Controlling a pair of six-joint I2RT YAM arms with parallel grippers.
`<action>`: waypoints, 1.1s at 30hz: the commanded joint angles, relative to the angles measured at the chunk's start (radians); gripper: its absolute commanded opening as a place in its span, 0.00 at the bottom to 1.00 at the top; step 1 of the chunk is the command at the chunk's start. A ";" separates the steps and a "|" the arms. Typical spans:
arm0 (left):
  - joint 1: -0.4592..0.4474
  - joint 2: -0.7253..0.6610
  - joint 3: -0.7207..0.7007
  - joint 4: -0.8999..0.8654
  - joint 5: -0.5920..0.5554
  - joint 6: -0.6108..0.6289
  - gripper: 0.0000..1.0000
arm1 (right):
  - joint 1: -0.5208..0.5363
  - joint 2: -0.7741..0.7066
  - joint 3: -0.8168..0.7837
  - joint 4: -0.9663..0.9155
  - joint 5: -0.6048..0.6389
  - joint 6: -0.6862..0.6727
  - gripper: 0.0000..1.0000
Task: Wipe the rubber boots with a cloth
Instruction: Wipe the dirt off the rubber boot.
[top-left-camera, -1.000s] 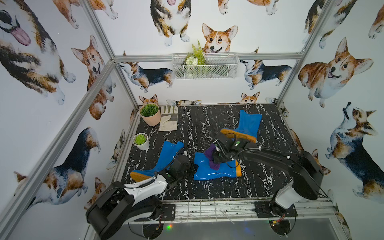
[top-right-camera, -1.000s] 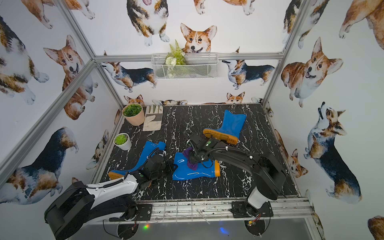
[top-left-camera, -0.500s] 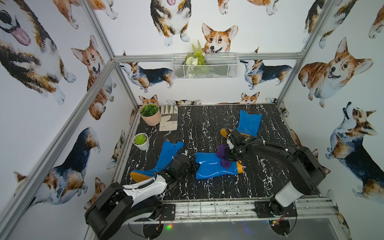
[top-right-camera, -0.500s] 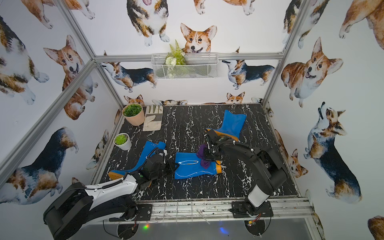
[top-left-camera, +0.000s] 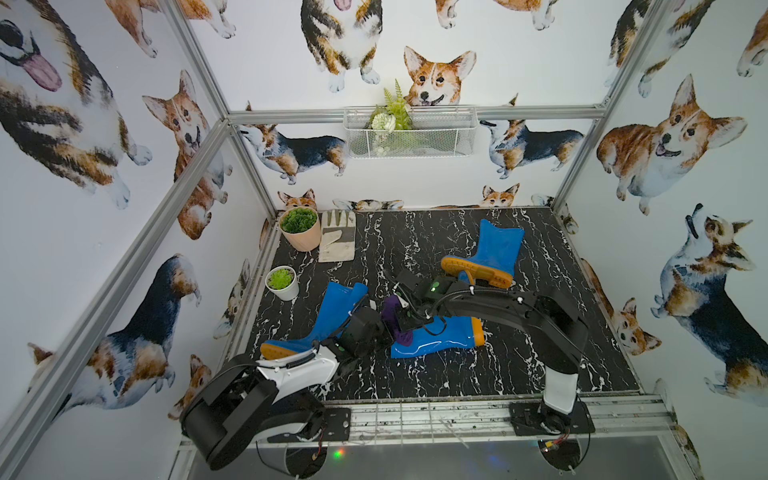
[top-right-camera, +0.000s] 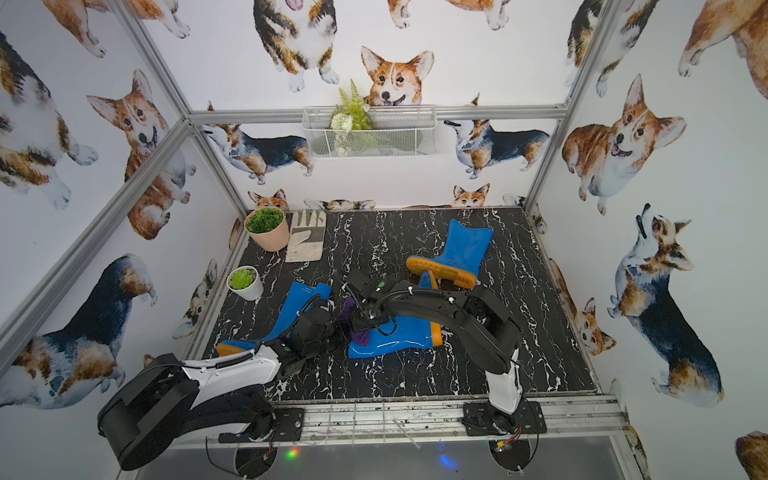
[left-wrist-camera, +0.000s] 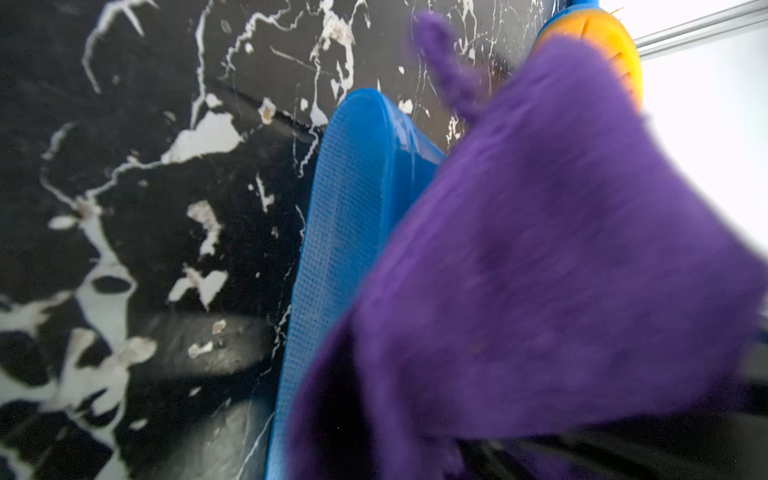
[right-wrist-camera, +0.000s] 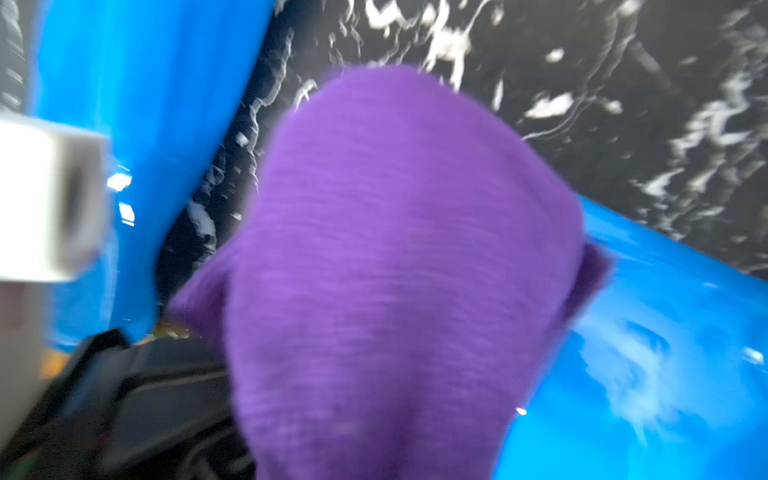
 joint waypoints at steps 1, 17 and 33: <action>0.001 -0.022 -0.015 0.010 -0.038 -0.026 0.00 | -0.098 -0.093 -0.118 -0.100 0.069 -0.039 0.00; 0.002 0.016 0.032 0.004 -0.016 -0.015 0.00 | -0.190 -0.556 -0.336 0.044 0.153 -0.008 0.00; 0.028 -0.110 0.110 -0.140 0.043 -0.094 0.00 | -0.024 -0.306 -0.508 0.142 0.096 0.010 0.00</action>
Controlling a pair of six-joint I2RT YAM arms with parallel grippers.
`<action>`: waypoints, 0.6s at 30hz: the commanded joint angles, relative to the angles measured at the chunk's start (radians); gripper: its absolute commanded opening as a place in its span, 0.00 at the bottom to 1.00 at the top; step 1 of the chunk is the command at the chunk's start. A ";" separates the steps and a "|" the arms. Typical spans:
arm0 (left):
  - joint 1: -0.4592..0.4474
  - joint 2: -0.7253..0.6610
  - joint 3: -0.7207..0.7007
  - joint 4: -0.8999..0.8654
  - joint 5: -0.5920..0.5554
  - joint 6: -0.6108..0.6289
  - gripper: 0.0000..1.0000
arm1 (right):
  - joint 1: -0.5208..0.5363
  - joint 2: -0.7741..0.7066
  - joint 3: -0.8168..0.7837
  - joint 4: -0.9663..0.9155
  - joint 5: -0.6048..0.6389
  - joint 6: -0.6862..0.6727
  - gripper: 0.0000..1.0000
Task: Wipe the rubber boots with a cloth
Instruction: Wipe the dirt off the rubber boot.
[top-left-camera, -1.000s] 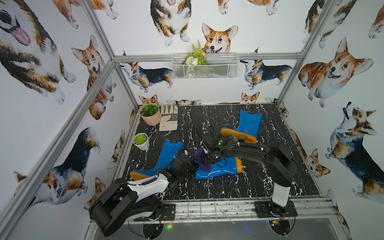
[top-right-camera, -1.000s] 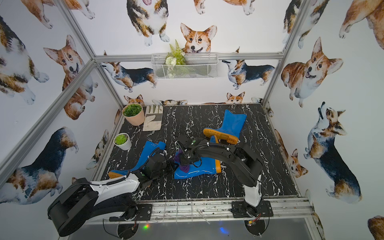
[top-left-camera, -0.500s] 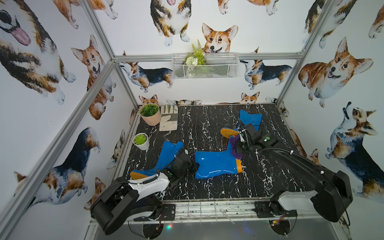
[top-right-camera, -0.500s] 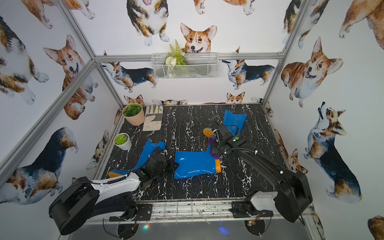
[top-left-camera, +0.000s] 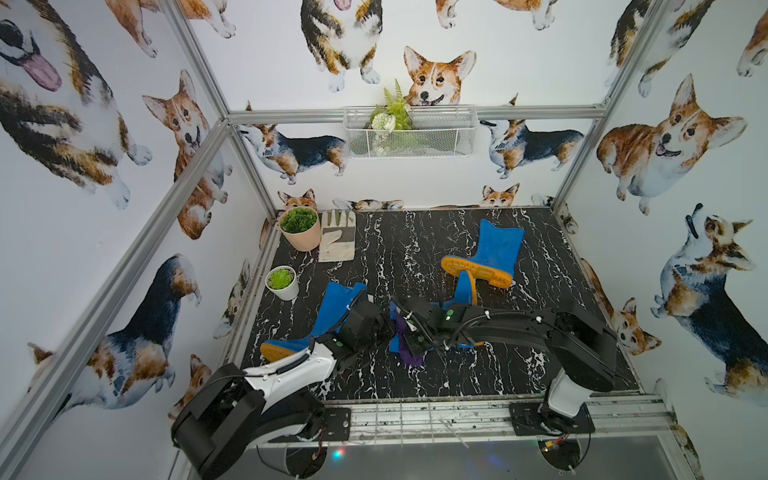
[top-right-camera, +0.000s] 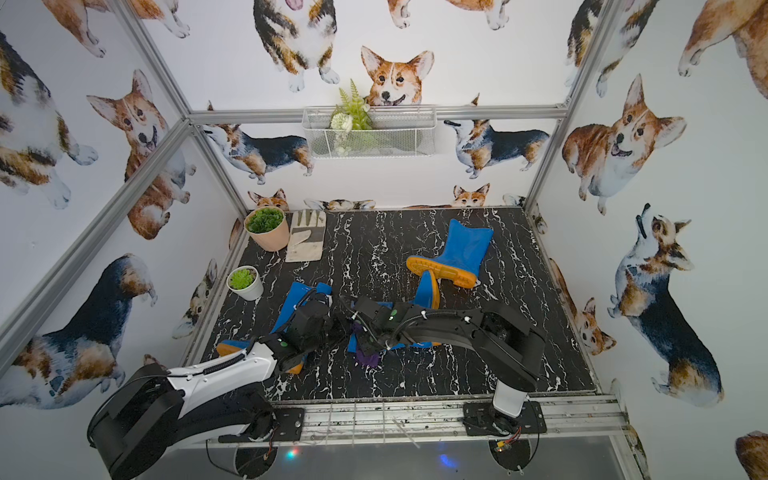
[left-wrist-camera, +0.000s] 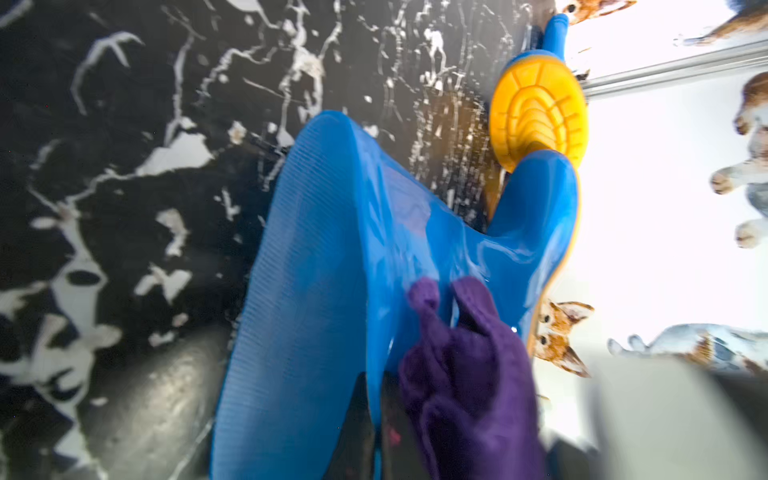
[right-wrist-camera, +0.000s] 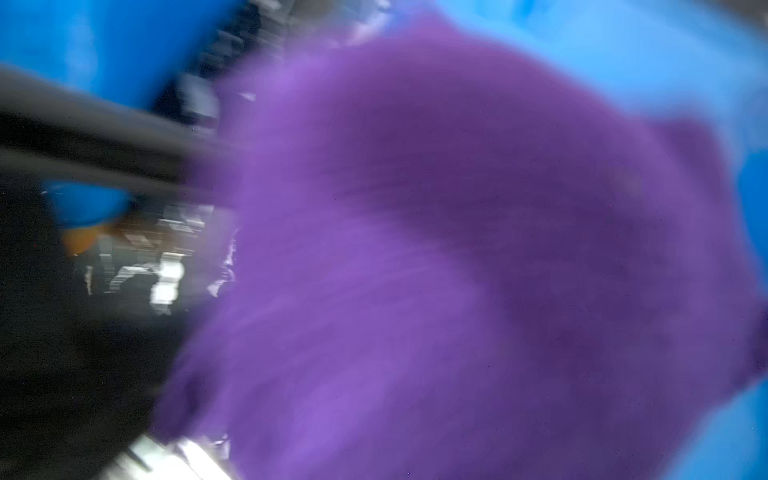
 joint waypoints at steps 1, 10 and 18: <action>0.010 -0.035 0.036 -0.032 0.010 -0.009 0.00 | -0.129 -0.156 -0.186 -0.121 0.064 0.068 0.00; 0.018 0.023 0.100 -0.025 0.062 0.003 0.00 | -0.327 -0.754 -0.373 -0.218 0.075 0.111 0.00; 0.018 0.035 0.184 -0.083 0.071 0.036 0.00 | -0.011 -0.404 -0.136 -0.052 0.159 -0.015 0.00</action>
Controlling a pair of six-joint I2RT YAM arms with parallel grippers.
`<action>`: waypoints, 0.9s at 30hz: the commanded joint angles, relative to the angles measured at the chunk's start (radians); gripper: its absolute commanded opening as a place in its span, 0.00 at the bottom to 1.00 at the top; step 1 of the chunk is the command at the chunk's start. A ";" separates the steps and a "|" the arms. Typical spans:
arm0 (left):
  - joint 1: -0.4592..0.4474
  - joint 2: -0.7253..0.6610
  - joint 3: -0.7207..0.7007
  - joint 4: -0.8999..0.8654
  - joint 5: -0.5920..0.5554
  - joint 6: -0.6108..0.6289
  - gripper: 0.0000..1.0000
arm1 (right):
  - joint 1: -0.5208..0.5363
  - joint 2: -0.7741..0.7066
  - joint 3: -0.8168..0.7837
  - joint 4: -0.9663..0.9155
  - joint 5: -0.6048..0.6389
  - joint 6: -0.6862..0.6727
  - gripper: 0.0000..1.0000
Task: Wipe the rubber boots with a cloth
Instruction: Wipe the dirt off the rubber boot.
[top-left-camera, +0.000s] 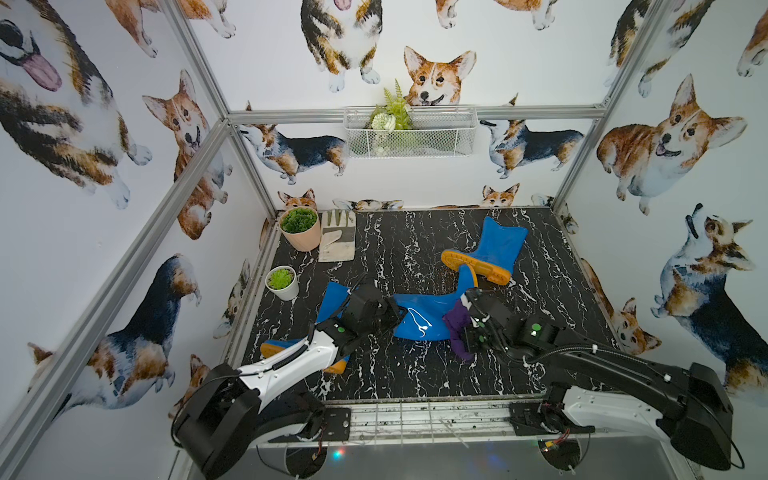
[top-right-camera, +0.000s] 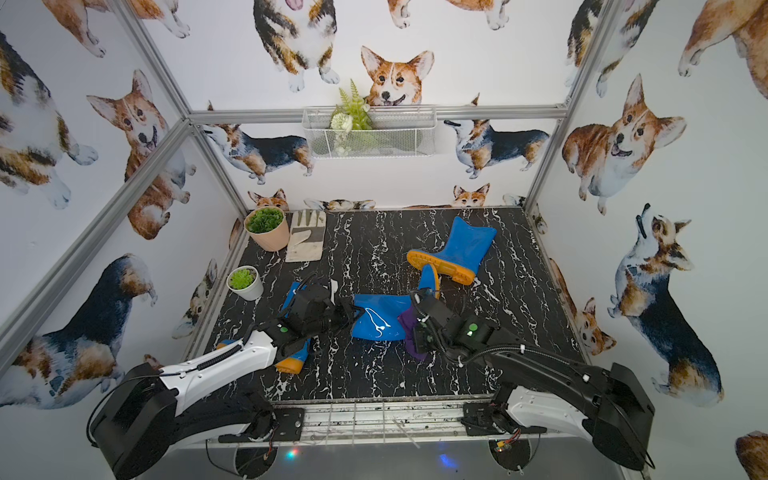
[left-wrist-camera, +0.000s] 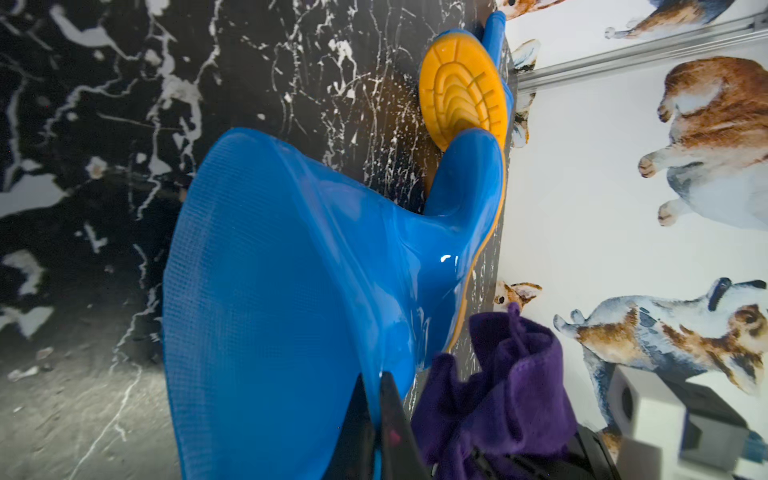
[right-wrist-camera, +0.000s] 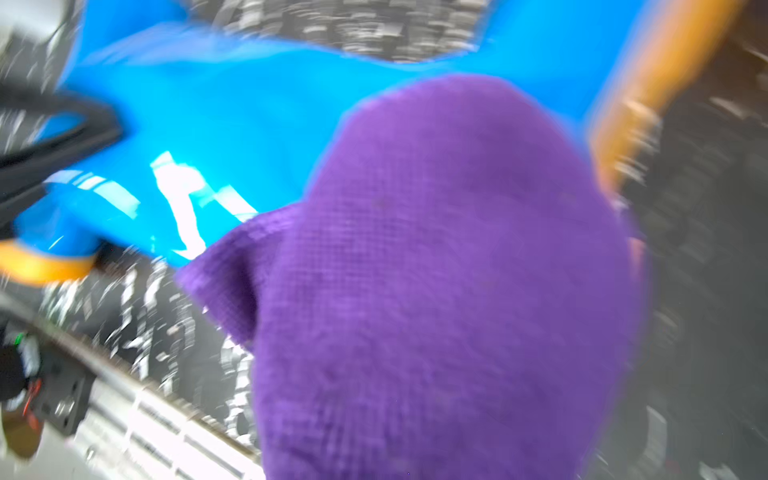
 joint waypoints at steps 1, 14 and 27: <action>0.003 -0.007 0.026 -0.017 -0.002 0.010 0.00 | 0.035 0.158 0.092 0.091 0.015 -0.097 0.00; 0.026 -0.124 0.033 -0.138 -0.019 0.069 0.00 | -0.364 -0.177 -0.241 -0.114 -0.132 0.081 0.00; 0.028 -0.065 0.135 -0.143 0.023 0.014 0.00 | 0.247 0.016 0.067 0.077 0.273 -0.103 0.00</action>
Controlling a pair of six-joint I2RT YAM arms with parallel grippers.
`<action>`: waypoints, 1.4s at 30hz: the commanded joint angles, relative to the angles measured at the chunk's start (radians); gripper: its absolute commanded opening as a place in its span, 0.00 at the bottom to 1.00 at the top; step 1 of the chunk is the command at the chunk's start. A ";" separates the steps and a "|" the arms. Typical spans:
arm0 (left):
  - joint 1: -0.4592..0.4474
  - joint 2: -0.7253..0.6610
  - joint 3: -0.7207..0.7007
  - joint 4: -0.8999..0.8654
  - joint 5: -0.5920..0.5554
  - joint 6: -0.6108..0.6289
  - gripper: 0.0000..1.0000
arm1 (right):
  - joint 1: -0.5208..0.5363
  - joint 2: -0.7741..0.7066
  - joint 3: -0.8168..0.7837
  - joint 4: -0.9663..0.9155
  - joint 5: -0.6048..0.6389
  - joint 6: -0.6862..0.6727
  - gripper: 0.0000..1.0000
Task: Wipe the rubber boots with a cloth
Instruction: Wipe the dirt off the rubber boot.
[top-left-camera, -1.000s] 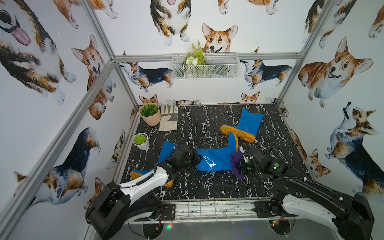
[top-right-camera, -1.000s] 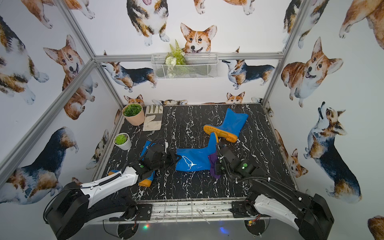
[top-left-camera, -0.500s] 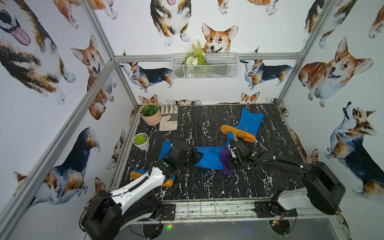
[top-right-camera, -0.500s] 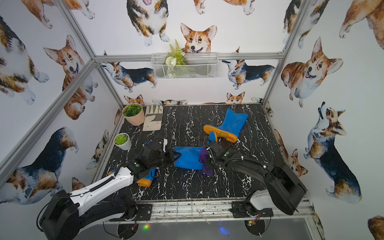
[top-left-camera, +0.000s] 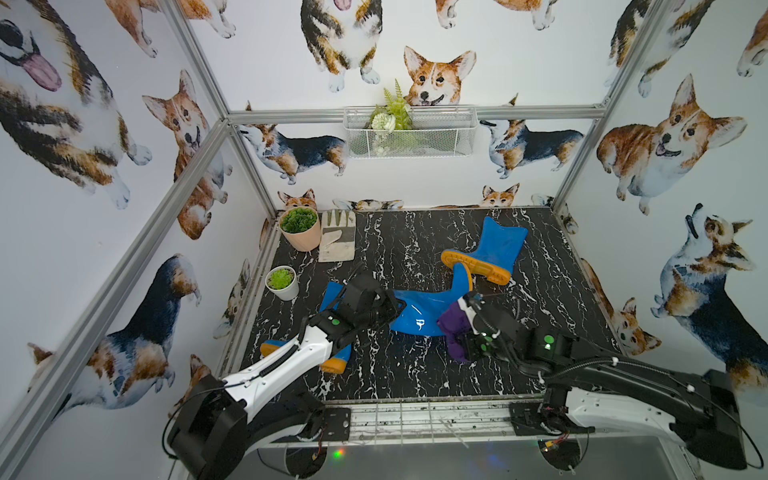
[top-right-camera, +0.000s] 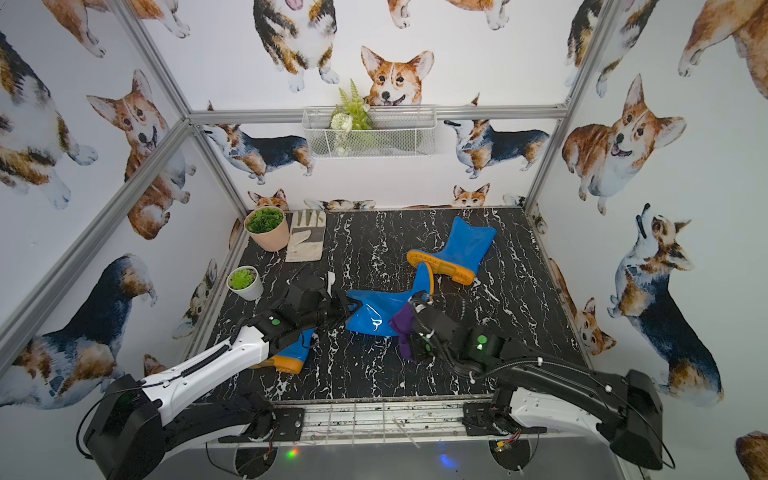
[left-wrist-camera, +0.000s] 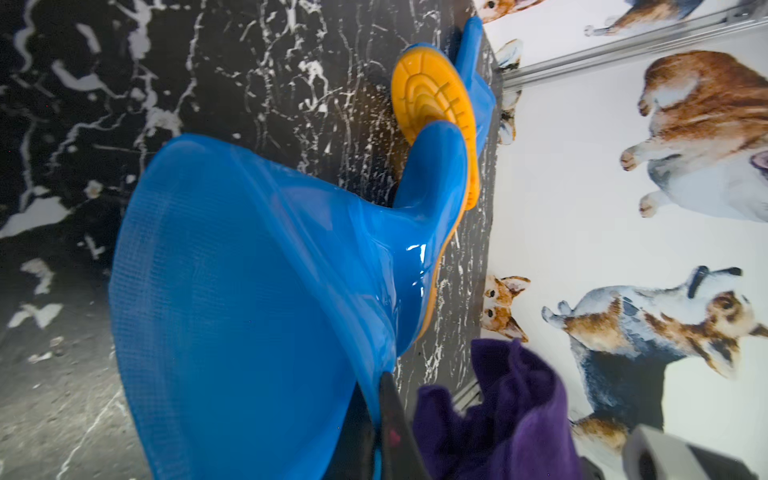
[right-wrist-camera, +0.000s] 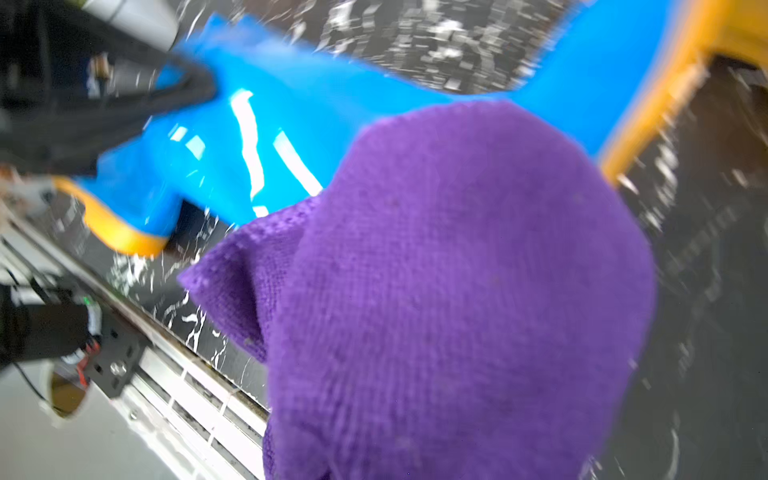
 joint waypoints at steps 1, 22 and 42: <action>0.002 -0.022 0.017 0.019 -0.004 -0.037 0.00 | 0.099 0.174 0.091 0.119 0.142 -0.110 0.00; 0.056 -0.089 -0.037 0.048 0.045 -0.090 0.00 | -0.121 0.275 -0.106 0.059 0.175 0.109 0.00; 0.099 -0.028 -0.015 0.049 0.142 -0.040 0.00 | -0.214 0.261 0.196 0.027 -0.097 -0.044 0.00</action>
